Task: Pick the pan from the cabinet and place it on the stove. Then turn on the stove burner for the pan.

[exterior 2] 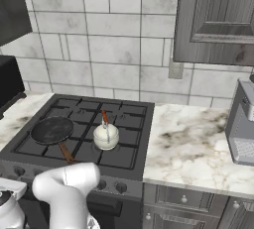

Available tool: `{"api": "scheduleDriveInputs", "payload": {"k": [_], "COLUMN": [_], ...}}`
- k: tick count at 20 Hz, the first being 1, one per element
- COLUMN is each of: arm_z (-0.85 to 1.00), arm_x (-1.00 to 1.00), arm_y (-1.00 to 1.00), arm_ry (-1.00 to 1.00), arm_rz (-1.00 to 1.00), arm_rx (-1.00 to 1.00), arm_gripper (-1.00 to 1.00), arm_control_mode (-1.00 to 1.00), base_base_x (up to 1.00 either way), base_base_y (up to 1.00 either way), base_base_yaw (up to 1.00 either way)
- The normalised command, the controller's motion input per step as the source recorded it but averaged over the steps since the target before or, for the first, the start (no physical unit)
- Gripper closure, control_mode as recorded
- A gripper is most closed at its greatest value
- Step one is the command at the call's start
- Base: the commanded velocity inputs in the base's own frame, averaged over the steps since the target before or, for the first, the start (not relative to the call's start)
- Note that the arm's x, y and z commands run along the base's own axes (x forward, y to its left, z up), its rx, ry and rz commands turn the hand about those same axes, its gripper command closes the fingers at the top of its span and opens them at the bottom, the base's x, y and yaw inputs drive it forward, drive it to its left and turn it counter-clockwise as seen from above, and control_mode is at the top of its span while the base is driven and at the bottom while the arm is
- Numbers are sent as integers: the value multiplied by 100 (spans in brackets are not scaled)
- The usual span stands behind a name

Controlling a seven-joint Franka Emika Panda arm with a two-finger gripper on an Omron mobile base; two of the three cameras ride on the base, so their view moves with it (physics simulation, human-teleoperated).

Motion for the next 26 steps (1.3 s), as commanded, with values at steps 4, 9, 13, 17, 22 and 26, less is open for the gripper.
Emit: {"api": "scheduleDriveInputs", "payload": {"k": [4,9,13,17,22,26], "arm_z": [-33,-37,-23,-14,-23,-36], "arm_x": [12,11,12,16,15,8], "arm_y": [2,5,3,0,0,0], "arm_ry": [0,0,0,0,0,0], "arm_rz": [-4,-2,-2,-2,-1,0], "arm_rx": [11,11,13,15,14,15], "arm_gripper": [-100,-100,-100,-100,-100,-100], "arm_control_mode": [-100,-100,-100,-100,-100,-100], "base_base_x": [0,0,0,0,0,0], "base_base_y": [0,0,0,0,0,0], "base_base_yaw": [0,0,0,0,0,0]}}
